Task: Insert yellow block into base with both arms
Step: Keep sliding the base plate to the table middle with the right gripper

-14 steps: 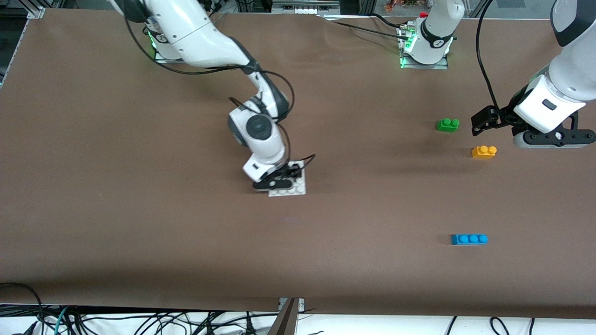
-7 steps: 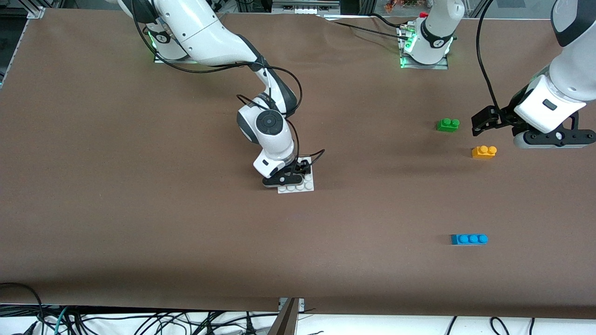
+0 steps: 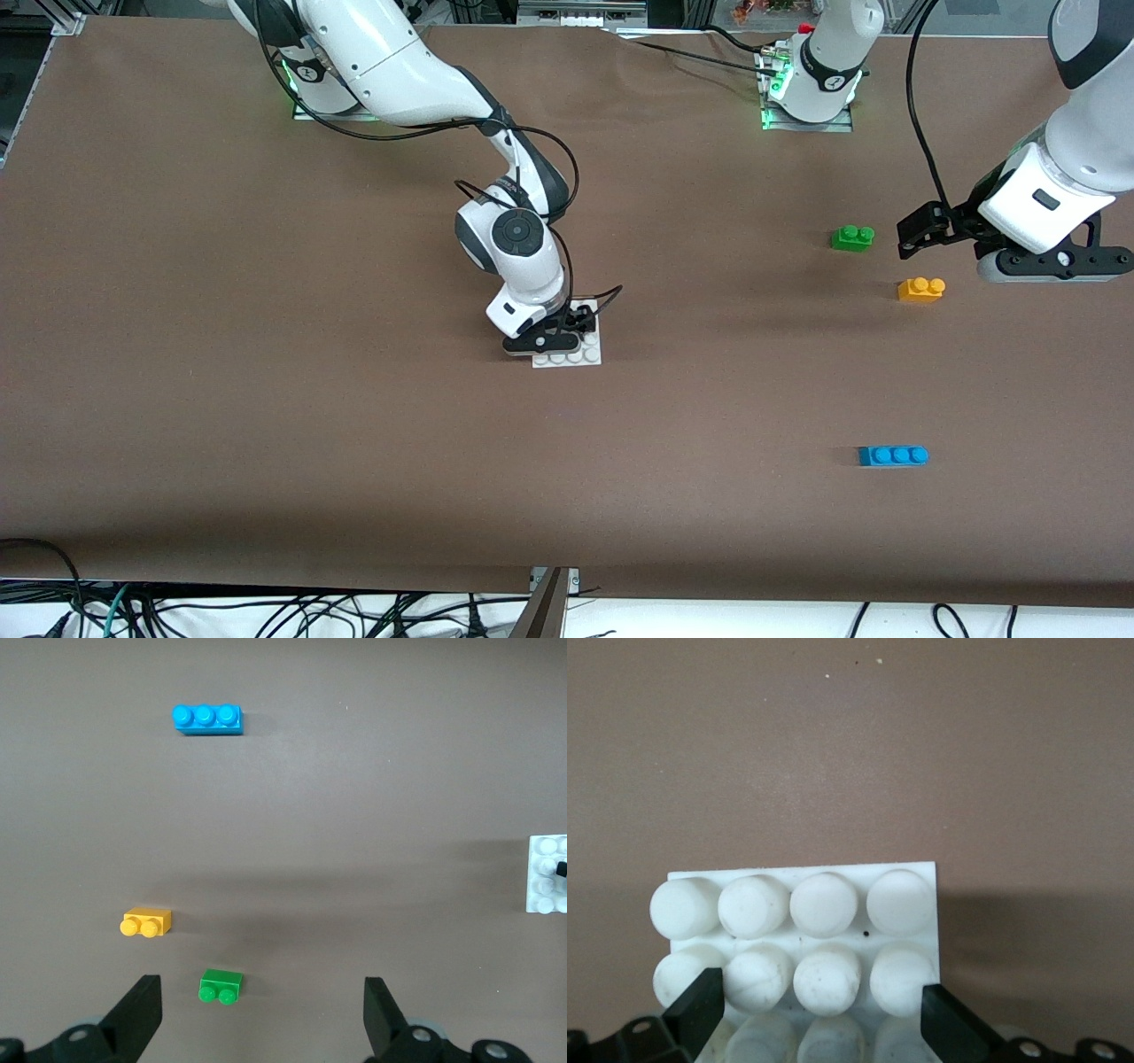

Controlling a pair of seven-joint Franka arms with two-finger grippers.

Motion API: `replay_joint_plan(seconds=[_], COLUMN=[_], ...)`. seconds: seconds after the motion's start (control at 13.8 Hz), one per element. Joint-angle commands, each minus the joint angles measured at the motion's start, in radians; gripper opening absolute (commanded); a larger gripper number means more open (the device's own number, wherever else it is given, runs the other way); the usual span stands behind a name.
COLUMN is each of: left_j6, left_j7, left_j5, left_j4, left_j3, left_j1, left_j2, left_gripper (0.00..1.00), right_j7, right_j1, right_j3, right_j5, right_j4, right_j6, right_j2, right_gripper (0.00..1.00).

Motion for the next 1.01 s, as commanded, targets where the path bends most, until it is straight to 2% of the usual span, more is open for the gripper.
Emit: replay_joint_plan(seconds=[0.0,0.94], left_j6=[-0.007,-0.007], left_j7=[-0.01,-0.009], left_j5=[0.025,0.018], left_j4=[0.024,0.024], left_j3=[-0.002,-0.001], left_j1=[-0.001,0.005], left_j2=[0.01,0.01], left_gripper=[1.0,1.0], right_j7=[0.041,0.196], right_j1=[0.016,0.109], right_j3=[0.005,0.005], right_j5=[0.02,0.022], right_j4=[0.05,0.19], right_j6=[0.016,0.019], right_j2=[0.083,0.17], right_gripper=[1.0,1.0])
